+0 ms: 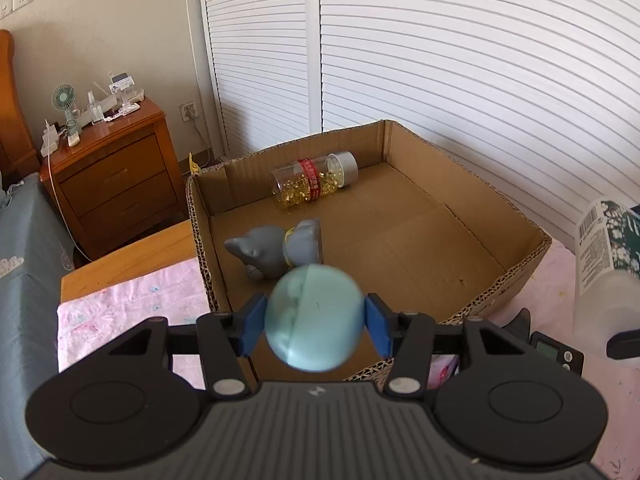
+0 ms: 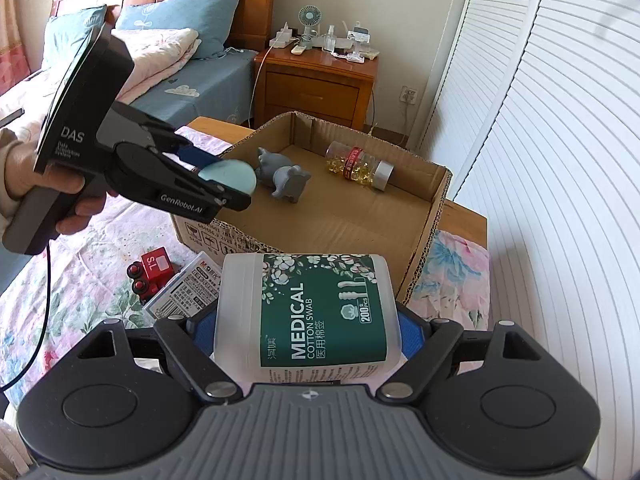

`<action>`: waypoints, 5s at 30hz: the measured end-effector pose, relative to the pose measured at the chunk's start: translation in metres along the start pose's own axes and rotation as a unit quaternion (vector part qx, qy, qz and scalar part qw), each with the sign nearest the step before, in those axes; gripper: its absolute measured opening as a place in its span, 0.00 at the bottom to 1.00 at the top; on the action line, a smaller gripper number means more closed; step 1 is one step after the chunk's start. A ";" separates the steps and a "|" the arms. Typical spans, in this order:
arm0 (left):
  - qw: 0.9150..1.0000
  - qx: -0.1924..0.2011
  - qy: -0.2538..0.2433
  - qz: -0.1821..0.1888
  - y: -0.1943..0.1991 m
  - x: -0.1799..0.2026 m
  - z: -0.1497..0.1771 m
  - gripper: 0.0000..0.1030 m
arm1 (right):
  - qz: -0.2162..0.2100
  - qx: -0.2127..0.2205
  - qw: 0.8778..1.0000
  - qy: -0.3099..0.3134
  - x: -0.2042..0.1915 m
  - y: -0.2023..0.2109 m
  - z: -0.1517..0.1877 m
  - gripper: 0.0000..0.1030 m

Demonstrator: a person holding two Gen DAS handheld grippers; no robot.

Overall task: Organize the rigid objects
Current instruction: 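Carry the teal case into the box and open the left tool while the right tool lifts the MEDICAL bottle, then lower the MEDICAL bottle into the box and open the right tool, then withdraw both tools from the box toward the remaining objects, then grasp the red S.L toy car with the left tool while the right tool grasps the black timer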

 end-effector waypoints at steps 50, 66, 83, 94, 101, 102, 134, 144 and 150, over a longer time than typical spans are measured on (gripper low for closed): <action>0.997 0.025 0.055 -0.042 0.117 0.014 0.115 0.97 | 0.040 0.016 0.993 -0.110 0.069 -0.064 -0.073 1.00; 0.997 0.019 0.059 -0.039 0.129 0.025 0.128 0.97 | 0.082 -0.008 0.983 -0.166 0.049 -0.039 0.052 1.00; 0.996 -0.014 0.074 -0.045 0.107 0.018 0.139 0.97 | 0.064 -0.047 0.984 -0.159 0.021 -0.064 0.125 1.00; 0.998 -0.031 0.020 -0.043 0.057 0.013 0.143 0.94 | 0.071 -0.021 0.985 -0.156 0.019 -0.061 0.127 1.00; 0.999 -0.026 0.016 -0.017 0.037 0.014 0.139 0.81 | 0.076 -0.012 0.984 -0.158 0.018 -0.060 0.129 1.00; 0.999 -0.023 0.015 -0.017 0.036 0.015 0.137 0.81 | 0.077 -0.010 0.984 -0.158 0.018 -0.060 0.129 1.00; 0.998 -0.024 0.062 -0.022 0.060 0.001 0.157 0.58 | -0.033 -0.018 0.999 -0.030 -0.004 -0.070 0.112 1.00; 0.998 -0.026 0.056 -0.025 0.057 0.005 0.156 0.63 | -0.035 -0.018 0.999 -0.008 -0.002 -0.065 0.104 0.70; 0.998 -0.029 0.055 -0.025 0.056 0.006 0.156 0.66 | -0.026 -0.016 1.000 -0.005 0.004 -0.065 0.101 0.63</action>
Point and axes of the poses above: each gripper's, at about its wrist camera, not at the fingertips, and y roughly against the way its jaws point, x to its right, z to its underside, the point moved 9 cm from there along -y, roughly the way its jaws point, and after that the axes turned 4 degrees about -z, right-handed, at the moved point
